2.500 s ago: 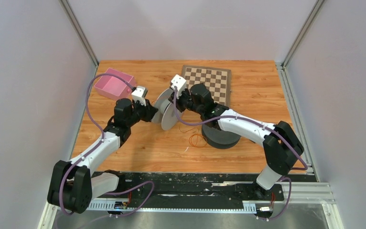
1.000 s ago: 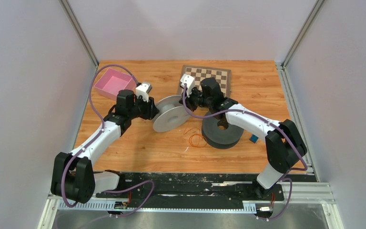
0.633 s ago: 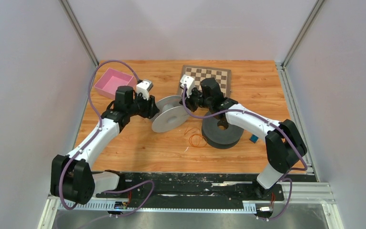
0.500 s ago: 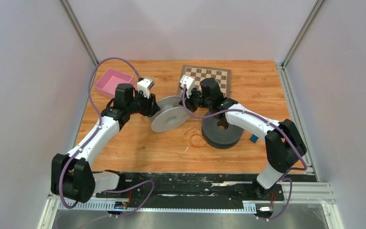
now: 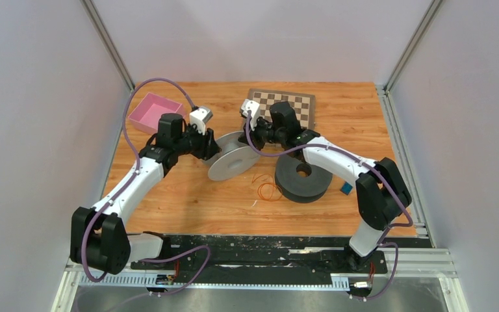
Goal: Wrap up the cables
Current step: Pick up the cable reel from the center of the board.
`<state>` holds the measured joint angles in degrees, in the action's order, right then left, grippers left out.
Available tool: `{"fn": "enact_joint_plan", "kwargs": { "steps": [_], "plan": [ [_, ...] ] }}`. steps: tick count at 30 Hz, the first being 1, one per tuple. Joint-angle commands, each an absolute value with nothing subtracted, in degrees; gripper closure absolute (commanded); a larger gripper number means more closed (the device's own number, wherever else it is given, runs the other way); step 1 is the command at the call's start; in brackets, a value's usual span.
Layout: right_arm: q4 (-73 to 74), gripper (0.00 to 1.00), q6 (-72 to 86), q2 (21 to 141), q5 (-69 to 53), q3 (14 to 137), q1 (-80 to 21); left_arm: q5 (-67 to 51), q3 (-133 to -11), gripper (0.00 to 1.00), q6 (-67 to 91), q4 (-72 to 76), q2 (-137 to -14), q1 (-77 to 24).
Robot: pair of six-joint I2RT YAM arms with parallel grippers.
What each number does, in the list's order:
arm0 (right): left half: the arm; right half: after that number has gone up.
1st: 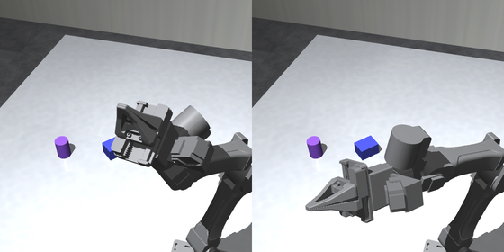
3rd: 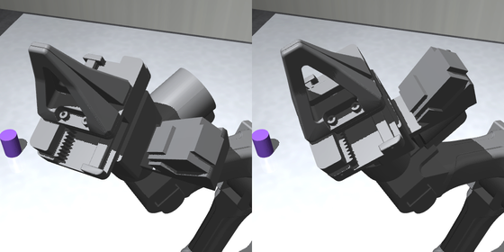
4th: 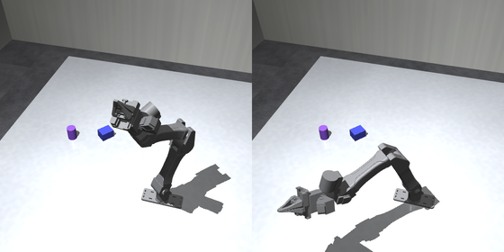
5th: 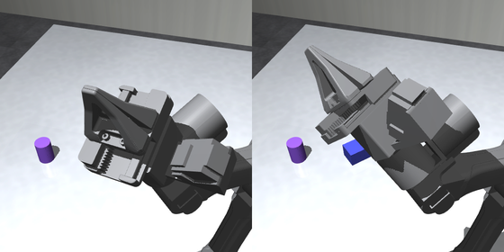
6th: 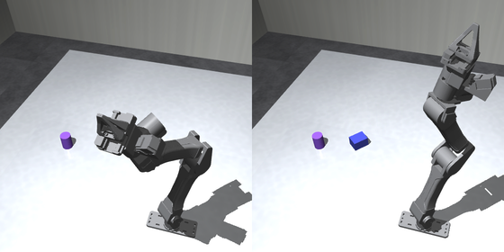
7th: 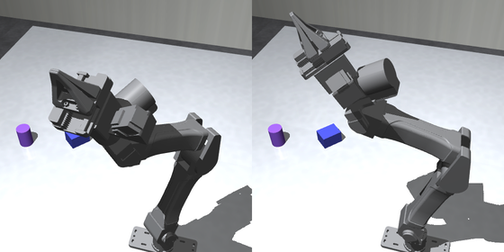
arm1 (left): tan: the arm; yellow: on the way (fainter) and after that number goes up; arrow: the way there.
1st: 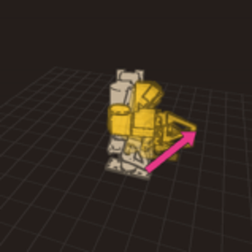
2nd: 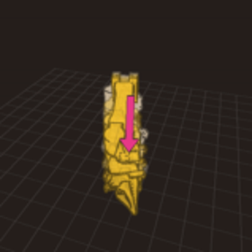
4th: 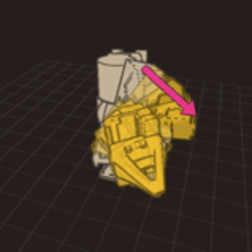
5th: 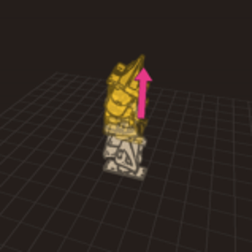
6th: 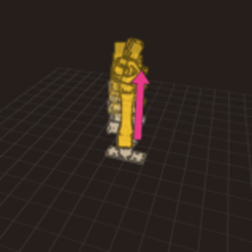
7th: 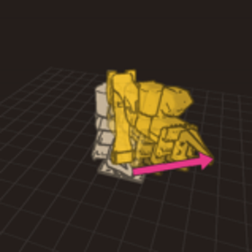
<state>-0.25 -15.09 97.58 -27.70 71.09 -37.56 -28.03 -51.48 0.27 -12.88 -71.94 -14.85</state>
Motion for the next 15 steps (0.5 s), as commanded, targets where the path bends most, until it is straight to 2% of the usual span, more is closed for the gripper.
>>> {"fn": "enact_joint_plan", "kwargs": {
  "steps": [1,9,15],
  "plan": [
    [-2.28,1.00,-12.79,99.23,-32.05,75.22,-37.35,-29.50,-50.90,0.51,-0.33,-10.53,-71.41,-15.10],
    [-2.55,1.00,-11.54,100.52,-31.20,75.34,-37.18,-28.70,-49.83,0.50,-0.31,-11.17,-69.73,-15.08],
    [-2.46,1.00,-11.60,100.54,-30.63,75.04,-36.81,-22.06,-51.27,0.51,3.16,-10.86,-66.88,-15.12]
  ]
}}
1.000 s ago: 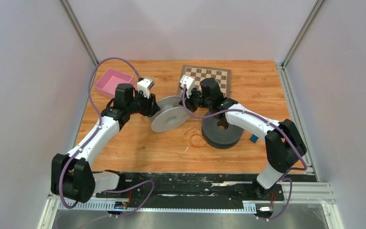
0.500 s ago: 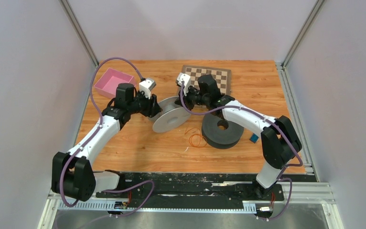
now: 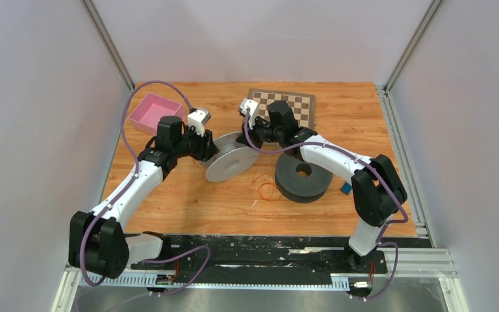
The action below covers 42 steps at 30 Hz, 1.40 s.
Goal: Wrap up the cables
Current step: Pick up the cable reel from the center of the board.
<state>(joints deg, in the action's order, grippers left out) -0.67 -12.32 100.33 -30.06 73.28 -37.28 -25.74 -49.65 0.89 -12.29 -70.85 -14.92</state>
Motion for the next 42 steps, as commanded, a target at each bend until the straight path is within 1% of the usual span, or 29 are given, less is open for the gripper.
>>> {"fn": "enact_joint_plan", "kwargs": {
  "steps": [1,7,12,16,25,33,35,40,42],
  "plan": [
    [-2.46,1.00,-11.60,100.62,-30.45,75.06,-36.68,-21.97,-51.30,0.51,3.34,-10.57,-66.40,-15.12],
    [-2.46,1.00,-9.49,101.13,-28.48,75.86,-36.22,-23.67,-53.21,0.49,0.33,-13.37,-65.02,-15.12],
    [-2.46,1.00,-7.06,102.26,-28.33,77.15,-36.21,-27.84,-53.61,0.48,-2.72,-15.05,-65.86,-15.06],
    [-2.55,1.00,-6.09,102.65,-28.71,77.54,-36.23,-27.94,-54.17,0.49,-3.51,-16.03,-67.26,-15.08],
    [-2.81,1.00,-5.73,102.72,-29.30,77.38,-36.22,-25.19,-54.06,0.52,-2.82,-12.83,-70.02,-15.07],
    [-2.86,1.00,-5.68,102.60,-29.27,77.43,-36.27,-26.02,-52.41,0.54,-2.12,-9.32,-71.84,-15.07],
    [-2.81,1.00,-5.63,102.60,-29.35,77.33,-36.17,-25.75,-52.34,0.55,-2.11,-9.27,-72.04,-15.09],
    [-2.81,1.00,-5.50,102.61,-29.42,77.17,-36.24,-24.86,-52.23,0.66,-2.16,-9.79,-71.97,-15.10],
    [-2.81,1.00,-5.26,102.48,-29.61,77.01,-36.21,-24.65,-52.22,0.68,-2.34,-10.32,-71.98,-15.04]
  ]
}}
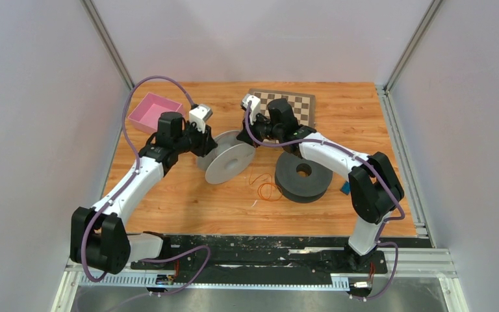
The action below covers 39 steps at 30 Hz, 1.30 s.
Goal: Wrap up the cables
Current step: Pick up the cable reel from the center of the board.
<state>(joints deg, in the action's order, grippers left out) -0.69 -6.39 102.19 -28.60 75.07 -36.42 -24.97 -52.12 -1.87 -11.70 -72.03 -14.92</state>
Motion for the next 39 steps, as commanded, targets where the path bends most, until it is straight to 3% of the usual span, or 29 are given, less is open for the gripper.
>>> {"fn": "enact_joint_plan", "kwargs": {
  "steps": [1,6,11,18,23,30,39],
  "plan": [
    [-2.81,1.00,-5.15,102.48,-29.76,76.91,-36.22,-24.40,-52.17,0.71,-2.41,-10.43,-72.05,-15.08],
    [-2.91,1.00,-4.60,102.63,-30.42,76.66,-36.23,-25.34,-51.51,0.78,-2.23,-10.06,-72.36,-15.10],
    [-2.82,1.00,-4.36,102.32,-30.41,76.54,-36.25,-26.24,-51.56,0.99,-2.30,-10.54,-72.13,-15.12],
    [-2.56,0.91,-3.69,101.36,-30.12,75.66,-36.17,-24.28,-51.96,1.00,-1.29,-13.17,-71.03,-15.12],
    [-2.55,1.00,-3.50,100.74,-31.47,74.91,-36.19,-24.91,-50.93,1.00,0.87,-12.00,-69.66,-15.14],
    [-2.57,1.00,-2.70,101.04,-33.44,75.65,-36.30,-25.38,-51.57,0.74,0.86,-13.40,-69.64,-15.12],
    [-4.39,1.00,-0.74,101.25,-35.53,75.18,-36.56,-25.46,-51.51,0.65,0.79,-13.55,-69.48,-15.16]
  ]
}}
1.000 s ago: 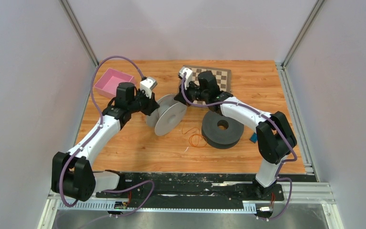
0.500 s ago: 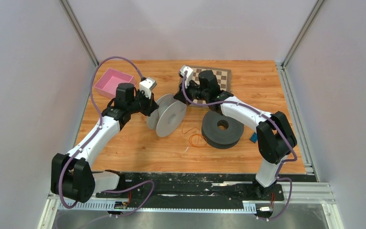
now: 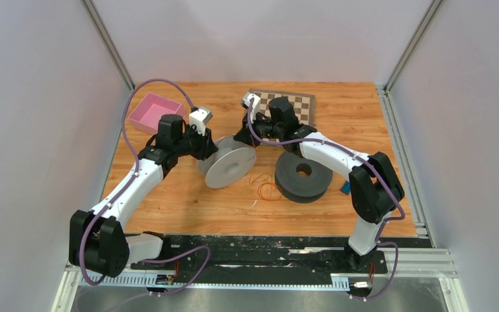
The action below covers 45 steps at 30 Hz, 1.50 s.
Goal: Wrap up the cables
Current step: Pick up the cable reel from the center of the board.
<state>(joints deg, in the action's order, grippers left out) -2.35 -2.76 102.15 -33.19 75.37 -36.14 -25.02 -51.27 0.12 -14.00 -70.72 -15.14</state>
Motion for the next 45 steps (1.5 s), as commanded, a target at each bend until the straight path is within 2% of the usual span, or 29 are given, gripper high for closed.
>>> {"fn": "enact_joint_plan", "kwargs": {
  "steps": [1,19,23,29,32,36,40,45],
  "plan": [
    [-4.61,1.00,-0.57,101.35,-35.63,75.04,-36.56,-25.43,-51.39,0.64,0.75,-13.54,-69.50,-15.17],
    [-6.06,1.00,1.59,101.17,-36.08,73.71,-36.73,-27.05,-50.65,0.60,0.38,-12.55,-70.23,-15.16],
    [-6.15,1.00,1.71,101.20,-36.08,73.18,-36.73,-27.49,-50.47,0.68,0.18,-12.48,-70.24,-15.10],
    [-6.24,1.00,1.75,100.42,-35.16,72.32,-36.65,-27.77,-50.58,0.99,0.37,-13.43,-69.85,-15.16],
    [-6.24,1.00,1.73,99.81,-34.79,71.86,-36.49,-27.53,-50.67,1.00,0.38,-14.14,-68.98,-15.06],
    [-5.79,0.86,2.32,98.53,-34.47,71.90,-36.21,-23.64,-51.07,1.00,1.99,-14.68,-66.96,-15.05],
    [-5.02,0.63,2.46,94.64,-31.47,70.43,-36.04,-20.73,-52.68,1.00,3.18,-16.76,-64.73,-15.05],
    [-6.68,0.47,1.89,86.77,-31.61,64.63,-35.95,-15.16,-55.62,1.00,5.33,-21.97,-62.16,-14.94]
  ]
}}
